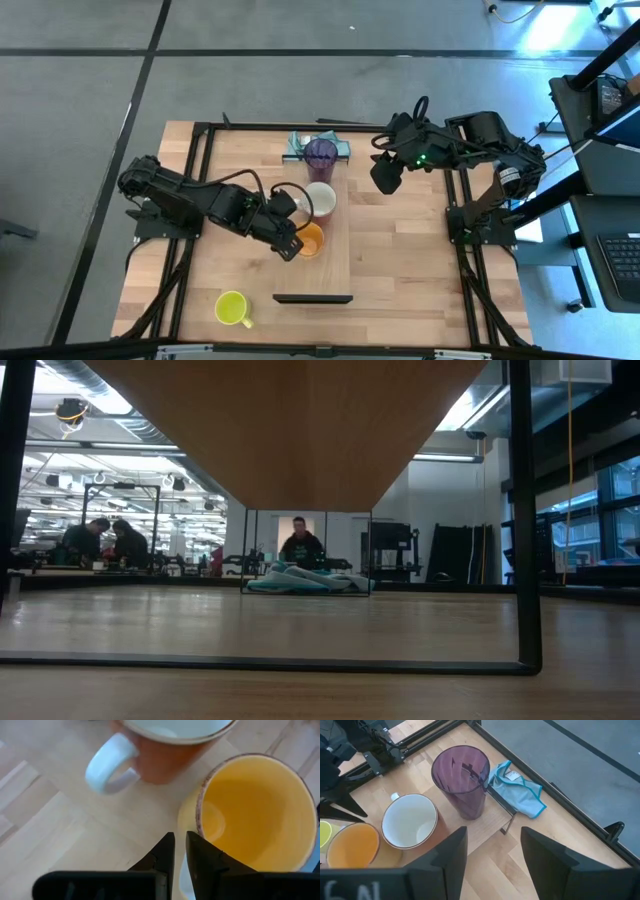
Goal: Stack small to large cups/mugs on shelf
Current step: Put the yellow cup on the shelf
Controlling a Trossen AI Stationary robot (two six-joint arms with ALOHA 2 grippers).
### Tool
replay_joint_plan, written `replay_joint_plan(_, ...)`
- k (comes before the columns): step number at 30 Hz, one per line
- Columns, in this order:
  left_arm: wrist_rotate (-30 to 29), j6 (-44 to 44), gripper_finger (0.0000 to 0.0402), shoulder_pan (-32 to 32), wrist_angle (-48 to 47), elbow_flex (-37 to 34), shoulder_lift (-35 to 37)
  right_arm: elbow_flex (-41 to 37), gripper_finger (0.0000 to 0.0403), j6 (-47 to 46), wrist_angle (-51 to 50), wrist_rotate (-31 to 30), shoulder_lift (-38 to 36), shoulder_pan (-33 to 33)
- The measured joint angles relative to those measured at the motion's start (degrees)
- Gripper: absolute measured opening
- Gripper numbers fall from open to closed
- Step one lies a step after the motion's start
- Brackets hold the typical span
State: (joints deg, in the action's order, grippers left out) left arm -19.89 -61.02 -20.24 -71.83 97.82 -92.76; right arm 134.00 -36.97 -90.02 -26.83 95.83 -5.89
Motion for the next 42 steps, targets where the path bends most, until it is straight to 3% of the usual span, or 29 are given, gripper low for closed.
replay_joint_plan(14, 0.91, 4.71, 0.0041, 2.66, 3.41, -0.09, -1.48, 0.01, 0.0186, -0.37, 0.0, -0.03, 0.0, -1.09)
replay_joint_plan(25, 0.98, 5.75, 0.0041, 2.61, 0.96, -0.09, -1.3, 0.01, 0.0184, -2.53, 0.0, 0.74, 0.0, -1.79)
replay_joint_plan(29, 0.97, 5.79, 0.0041, 2.59, 0.3, -0.09, -1.3, -0.76, 0.0149, -4.6, 0.04, 2.92, -0.04, -4.25)
replay_joint_plan(36, 0.93, 7.93, 0.0041, 2.61, 0.12, -0.07, -0.36, -5.2, 0.0013, -7.68, -0.01, 5.05, -0.15, -8.58)
replay_joint_plan(42, 0.39, 9.19, 0.0041, 3.47, 0.26, -0.07, 1.41, -9.83, 0.0007, -12.29, -0.01, 7.19, -0.15, -10.55)
